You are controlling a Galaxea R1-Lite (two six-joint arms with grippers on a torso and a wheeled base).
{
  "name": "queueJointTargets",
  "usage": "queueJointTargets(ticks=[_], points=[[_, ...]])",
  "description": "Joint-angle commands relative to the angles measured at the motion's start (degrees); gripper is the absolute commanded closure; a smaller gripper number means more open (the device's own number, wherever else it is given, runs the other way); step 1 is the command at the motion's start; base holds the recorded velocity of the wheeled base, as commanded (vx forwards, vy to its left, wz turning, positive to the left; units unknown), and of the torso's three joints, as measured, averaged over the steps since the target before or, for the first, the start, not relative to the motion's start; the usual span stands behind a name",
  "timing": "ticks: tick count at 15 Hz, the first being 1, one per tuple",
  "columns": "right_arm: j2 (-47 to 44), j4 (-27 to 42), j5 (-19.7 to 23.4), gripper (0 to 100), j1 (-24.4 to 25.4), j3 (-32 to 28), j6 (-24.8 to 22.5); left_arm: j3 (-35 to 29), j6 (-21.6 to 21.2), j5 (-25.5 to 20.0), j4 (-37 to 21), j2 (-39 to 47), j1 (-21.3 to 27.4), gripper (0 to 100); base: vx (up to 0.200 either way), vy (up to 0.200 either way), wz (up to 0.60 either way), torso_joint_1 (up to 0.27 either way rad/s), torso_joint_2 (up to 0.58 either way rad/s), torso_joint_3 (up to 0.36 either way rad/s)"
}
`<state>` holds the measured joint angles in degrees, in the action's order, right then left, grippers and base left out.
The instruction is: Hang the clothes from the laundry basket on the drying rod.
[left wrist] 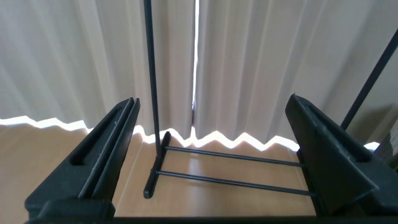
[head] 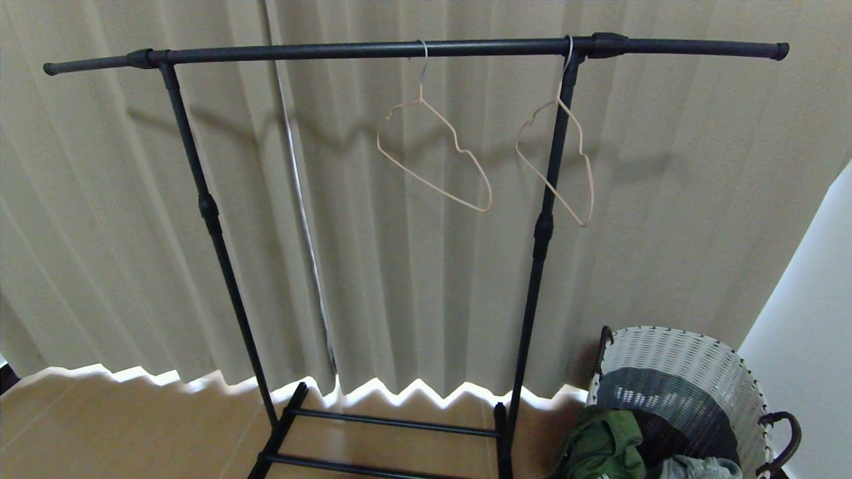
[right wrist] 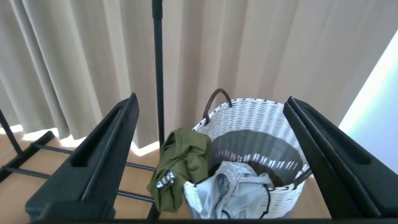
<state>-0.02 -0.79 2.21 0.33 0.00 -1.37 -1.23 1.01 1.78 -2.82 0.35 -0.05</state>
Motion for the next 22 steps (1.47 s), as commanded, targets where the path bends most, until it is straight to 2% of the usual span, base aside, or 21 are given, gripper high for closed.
queueJointTargets(ticks=[1, 4, 6, 8, 9, 10, 11, 12, 14, 19, 22], points=[[0.0, 0.0, 0.1, 0, 0.0, 0.0, -0.7, 0.0, 0.0, 0.0, -0.1, 0.0, 0.0, 0, 0.000, 0.000, 0.00, 0.000, 0.00, 0.000], [0.0, 0.0, -0.3, 0, 0.0, -0.1, -2.2, 0.0, 0.0, 0.0, -0.1, 0.0, 0.0, 0, 0.000, 0.000, 0.00, 0.000, 0.00, 0.000], [-2.3, 2.4, -0.3, 0, 0.5, -4.0, -4.8, 0.0, 0.0, 0.0, -0.1, 0.0, 0.0, 0, 0.000, 0.000, 0.00, 0.000, 0.00, 0.000], [-7.9, 5.8, -0.4, 0, 2.5, -9.2, -4.9, 0.0, 0.0, 0.0, -0.1, 0.0, 0.0, 0, 0.000, 0.000, 0.00, 0.000, 0.00, 0.000], [-16.0, 7.0, -0.9, 0, 3.7, -13.3, -5.1, 0.0, 0.0, 0.0, -0.1, 0.0, 0.0, 0, 0.000, 0.000, 0.00, 0.000, 0.00, 0.000], [-20.9, 7.0, -1.3, 0, 3.5, -14.5, -5.2, 0.0, 0.0, 0.1, 0.0, 0.0, 0.0, 0, 0.000, 0.000, 0.00, 0.000, 0.00, 0.000], [-21.2, 7.0, -1.4, 0, 3.5, -14.6, -5.3, 0.0, 0.0, 0.1, 0.0, 0.0, 0.0, 0, 0.000, 0.000, 0.00, 0.000, 0.00, 0.000], [-26.4, 6.6, -4.2, 0, 3.5, -14.9, -9.2, 0.0, 0.0, 0.1, -0.1, 0.0, 0.0, 0, 0.000, 0.000, 0.00, 0.000, 0.00, 0.000], [-26.7, 6.5, -5.4, 0, 3.5, -14.2, -11.8, 0.0, 0.0, 0.1, 0.0, 0.0, 0.0, 0, 0.000, 0.000, 0.00, 0.000, 0.00, 0.000], [-26.3, 6.5, -6.1, 0, 3.5, -13.4, -12.1, 0.0, 0.0, 0.1, 0.0, 0.0, 0.0, 0, 0.000, 0.000, 0.00, -0.003, 0.01, 0.007], [-25.9, 6.5, -6.3, 0, 3.5, -13.2, -12.1, 0.0, 0.0, 0.1, 0.0, 0.0, 0.0, 0, 0.000, 0.000, 0.00, -0.097, 0.32, 0.206]])
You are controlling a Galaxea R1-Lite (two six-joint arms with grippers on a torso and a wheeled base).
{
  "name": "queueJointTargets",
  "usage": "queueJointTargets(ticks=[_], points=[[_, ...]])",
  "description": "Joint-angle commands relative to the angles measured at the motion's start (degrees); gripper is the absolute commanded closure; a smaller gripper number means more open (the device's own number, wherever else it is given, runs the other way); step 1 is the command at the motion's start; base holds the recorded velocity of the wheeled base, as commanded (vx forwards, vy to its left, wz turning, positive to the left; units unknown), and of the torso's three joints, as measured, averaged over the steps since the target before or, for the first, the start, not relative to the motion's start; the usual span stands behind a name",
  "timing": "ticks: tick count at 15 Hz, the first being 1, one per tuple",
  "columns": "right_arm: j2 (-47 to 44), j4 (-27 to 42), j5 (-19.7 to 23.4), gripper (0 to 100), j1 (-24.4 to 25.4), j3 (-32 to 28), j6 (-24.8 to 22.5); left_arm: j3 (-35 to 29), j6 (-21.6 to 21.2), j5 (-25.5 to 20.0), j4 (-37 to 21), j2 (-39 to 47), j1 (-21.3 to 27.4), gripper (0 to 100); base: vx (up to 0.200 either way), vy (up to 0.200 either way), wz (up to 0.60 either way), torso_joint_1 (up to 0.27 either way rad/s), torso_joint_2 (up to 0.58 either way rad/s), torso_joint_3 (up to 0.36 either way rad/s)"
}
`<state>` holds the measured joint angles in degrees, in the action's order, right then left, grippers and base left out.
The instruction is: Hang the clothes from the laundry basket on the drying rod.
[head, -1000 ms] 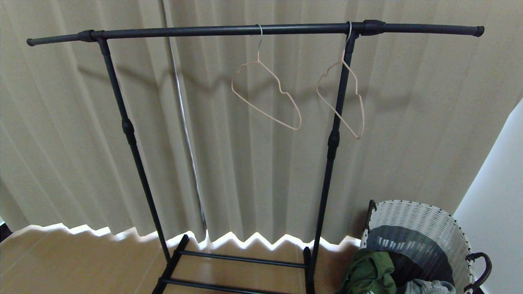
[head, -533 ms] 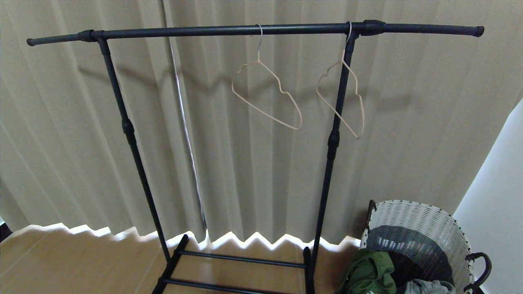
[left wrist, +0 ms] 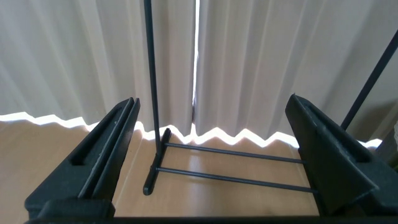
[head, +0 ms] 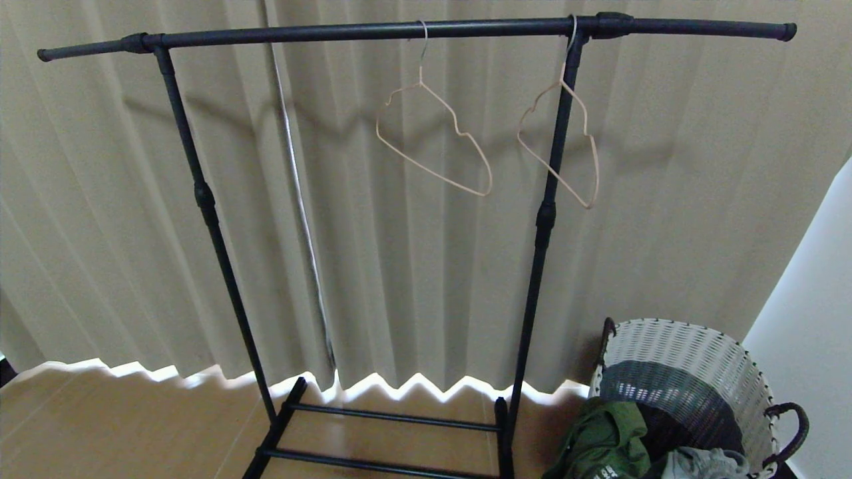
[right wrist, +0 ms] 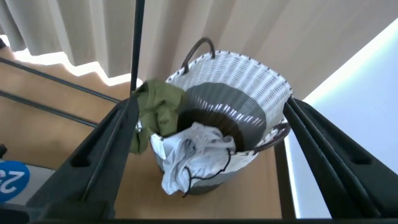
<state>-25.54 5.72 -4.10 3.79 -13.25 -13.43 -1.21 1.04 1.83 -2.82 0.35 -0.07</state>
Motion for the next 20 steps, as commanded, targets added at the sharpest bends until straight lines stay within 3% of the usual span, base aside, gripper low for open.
queueJointTargets(ticks=[1, 6, 9, 12, 15, 17, 20], points=[[-0.2, 0.0, 0.0, 0, 0.0, 0.2, 0.0, 0.0, 0.0, 0.0, 0.0, 0.0, 0.0, 0, 0.000, 0.000, 0.00, -0.124, 0.39, 0.276], [-0.7, 0.0, 0.5, 0, 0.1, 0.4, 0.1, 0.0, 0.0, 0.0, 0.0, 0.0, 0.0, 0, 0.000, 0.000, 0.00, -0.040, 0.12, 0.084], [-6.7, 0.0, 0.5, 0, 0.1, -0.7, -0.1, 0.0, 0.1, 0.0, -0.1, 0.0, 0.0, 0, 0.000, 0.000, 0.00, 0.000, 0.00, 0.000], [-20.2, -0.1, 0.1, 0, 0.1, -0.2, -9.7, 0.0, 0.2, 0.2, 0.0, 0.0, 0.0, 0, 0.000, 0.000, 0.00, 0.000, 0.00, 0.000], [-30.4, -0.1, 0.0, 0, -0.7, 0.2, -15.7, 0.1, 0.2, 0.3, 0.0, 0.0, 0.0, 0, 0.000, 0.000, 0.00, 0.000, 0.00, 0.000], [-38.1, -0.4, -0.2, 0, -4.7, 0.2, -21.5, 0.1, 0.2, 0.7, 0.0, 0.0, 0.0, 0, 0.000, 0.000, 0.00, 0.000, 0.00, 0.000], [-48.1, -6.8, -0.2, 0, -11.2, 1.0, -30.2, 0.1, 0.2, 0.7, 0.0, 0.0, 0.0, 0, 0.000, 0.000, 0.00, 0.000, 0.00, 0.000]])
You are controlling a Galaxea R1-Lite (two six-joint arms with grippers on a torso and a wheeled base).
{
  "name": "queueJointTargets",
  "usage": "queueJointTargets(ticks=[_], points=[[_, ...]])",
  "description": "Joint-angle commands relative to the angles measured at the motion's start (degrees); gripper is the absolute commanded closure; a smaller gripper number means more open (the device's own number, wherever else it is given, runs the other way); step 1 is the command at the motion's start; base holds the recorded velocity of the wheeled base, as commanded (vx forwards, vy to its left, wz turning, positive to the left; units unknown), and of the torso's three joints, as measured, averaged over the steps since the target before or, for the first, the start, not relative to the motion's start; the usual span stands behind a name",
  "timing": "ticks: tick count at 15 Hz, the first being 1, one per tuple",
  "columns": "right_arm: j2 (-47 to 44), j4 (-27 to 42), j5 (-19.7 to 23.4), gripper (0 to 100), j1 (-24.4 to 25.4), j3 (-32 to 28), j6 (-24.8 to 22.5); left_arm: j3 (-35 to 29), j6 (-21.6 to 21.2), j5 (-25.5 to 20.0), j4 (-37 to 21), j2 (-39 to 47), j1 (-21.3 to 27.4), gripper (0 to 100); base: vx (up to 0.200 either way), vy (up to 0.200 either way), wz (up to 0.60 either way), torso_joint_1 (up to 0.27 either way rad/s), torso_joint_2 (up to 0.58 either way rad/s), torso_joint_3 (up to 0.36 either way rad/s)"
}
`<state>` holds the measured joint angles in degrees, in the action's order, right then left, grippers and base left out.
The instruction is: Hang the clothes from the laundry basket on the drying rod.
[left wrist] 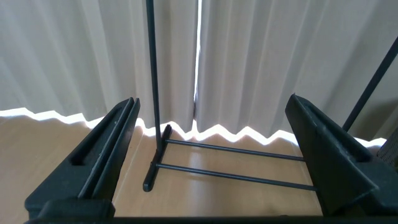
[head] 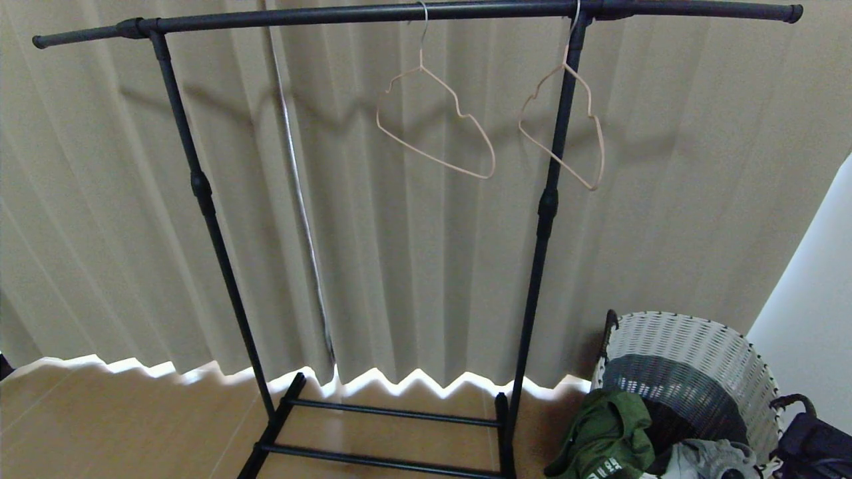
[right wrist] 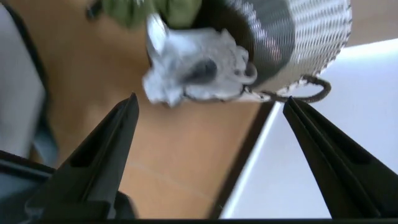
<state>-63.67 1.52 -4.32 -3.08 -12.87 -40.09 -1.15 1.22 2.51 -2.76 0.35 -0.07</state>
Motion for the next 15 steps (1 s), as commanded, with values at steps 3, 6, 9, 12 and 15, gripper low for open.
queueJointTargets(ticks=[3, 6, 9, 12, 15], points=[[-21.9, -16.5, -0.1, 0, -6.2, 4.0, -6.8, 0.0, 0.0, 0.2, -0.1, 0.0, 0.0, 0, 0.000, 0.000, 0.00, 0.000, 0.00, 0.000], [-29.0, -24.1, -0.2, 0, -6.3, 5.4, -7.1, 0.0, 0.0, 0.1, -0.1, 0.0, 0.0, 0, 0.000, 0.000, 0.00, 0.000, 0.00, 0.000], [-33.8, -30.4, -1.3, 0, -6.9, 5.3, -7.2, 0.0, 0.1, 0.1, -0.1, 0.0, 0.0, 0, 0.000, 0.000, 0.00, 0.000, 0.00, 0.000], [-37.5, -35.1, -3.8, 0, -7.6, 5.0, -7.2, 0.0, 0.1, 0.1, -0.1, 0.0, 0.0, 0, 0.000, 0.000, 0.00, 0.000, 0.00, 0.000], [-40.7, -40.4, -4.3, 0, -8.1, 5.0, -7.3, 0.0, 0.1, 0.1, -0.1, 0.0, 0.0, 0, 0.000, 0.000, 0.00, 0.000, 0.00, 0.000]])
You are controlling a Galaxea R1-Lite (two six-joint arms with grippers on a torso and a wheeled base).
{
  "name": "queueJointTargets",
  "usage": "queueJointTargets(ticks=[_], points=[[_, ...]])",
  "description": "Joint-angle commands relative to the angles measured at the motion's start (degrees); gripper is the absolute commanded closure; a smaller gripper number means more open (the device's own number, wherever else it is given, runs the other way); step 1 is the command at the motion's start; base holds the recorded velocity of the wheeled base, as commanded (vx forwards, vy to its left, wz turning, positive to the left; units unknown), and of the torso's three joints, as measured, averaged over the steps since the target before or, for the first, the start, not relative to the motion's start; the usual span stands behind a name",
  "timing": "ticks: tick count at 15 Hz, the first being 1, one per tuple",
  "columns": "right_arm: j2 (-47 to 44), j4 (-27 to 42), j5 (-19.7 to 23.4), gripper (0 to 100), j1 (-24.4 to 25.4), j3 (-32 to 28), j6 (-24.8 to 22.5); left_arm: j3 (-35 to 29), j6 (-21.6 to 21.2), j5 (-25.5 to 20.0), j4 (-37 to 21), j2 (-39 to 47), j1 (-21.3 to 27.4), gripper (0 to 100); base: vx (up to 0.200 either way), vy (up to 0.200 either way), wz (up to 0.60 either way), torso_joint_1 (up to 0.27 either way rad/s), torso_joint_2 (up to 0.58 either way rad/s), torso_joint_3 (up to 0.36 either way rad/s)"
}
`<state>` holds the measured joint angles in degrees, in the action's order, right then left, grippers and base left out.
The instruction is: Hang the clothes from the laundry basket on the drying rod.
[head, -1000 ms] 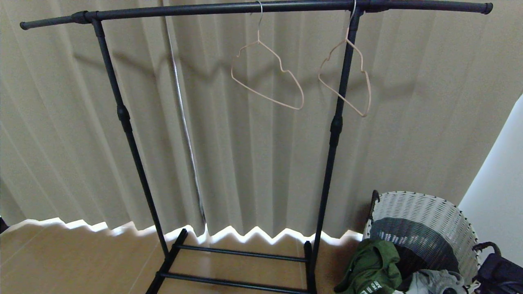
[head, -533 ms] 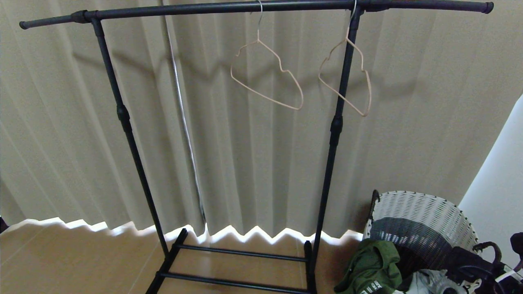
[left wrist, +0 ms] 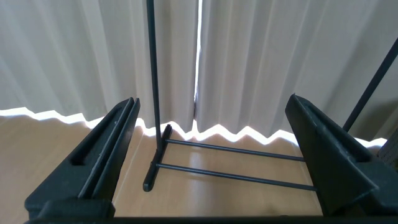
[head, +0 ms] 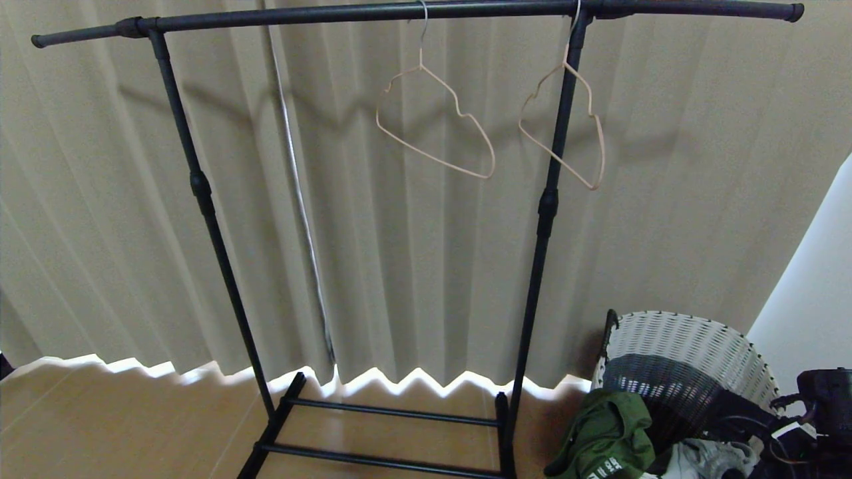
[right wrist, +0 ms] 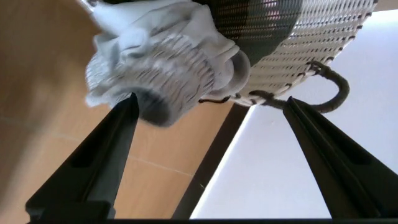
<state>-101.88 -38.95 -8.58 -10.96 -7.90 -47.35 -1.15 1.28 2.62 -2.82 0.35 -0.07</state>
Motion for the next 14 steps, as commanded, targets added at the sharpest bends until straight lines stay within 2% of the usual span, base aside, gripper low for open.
queueJointTargets(ticks=[1, 4, 7, 8, 12, 14], points=[[-4.3, -3.6, -0.2, 0, -0.4, 0.2, 0.0, 0.0, 0.0, 0.0, 0.0, 0.0, 0.0, 0, 0.000, 0.000, 0.00, 0.000, 0.00, 0.000], [-6.1, -8.1, -0.3, 0, -0.4, 0.3, 0.0, 0.0, 0.0, 0.0, 0.0, 0.0, 0.0, 0, 0.000, 0.000, 0.00, 0.000, 0.00, 0.000], [-6.1, -8.9, -0.3, 0, -0.4, 0.3, 0.1, 0.0, 0.0, 0.0, 0.0, 0.0, 0.0, 0, 0.000, 0.000, 0.00, 0.000, 0.00, 0.000], [-6.2, -8.9, -0.3, 100, -0.5, 0.3, 0.0, 0.0, 0.0, -0.1, 0.0, 0.0, 0.0, 0, 0.000, 0.000, 0.00, 0.000, 0.00, 0.000], [-5.4, -9.1, 0.4, 100, -0.4, 1.5, 0.4, 0.0, 0.0, -0.1, 0.0, 0.0, 0.0, 0, 0.000, 0.000, 0.00, 0.000, 0.00, 0.000], [-1.7, -16.1, 2.3, 100, -0.4, 7.7, 0.7, 0.0, -0.3, -0.1, 0.0, 0.0, 0.0, 0, 0.000, 0.000, 0.00, 0.000, 0.00, 0.000]])
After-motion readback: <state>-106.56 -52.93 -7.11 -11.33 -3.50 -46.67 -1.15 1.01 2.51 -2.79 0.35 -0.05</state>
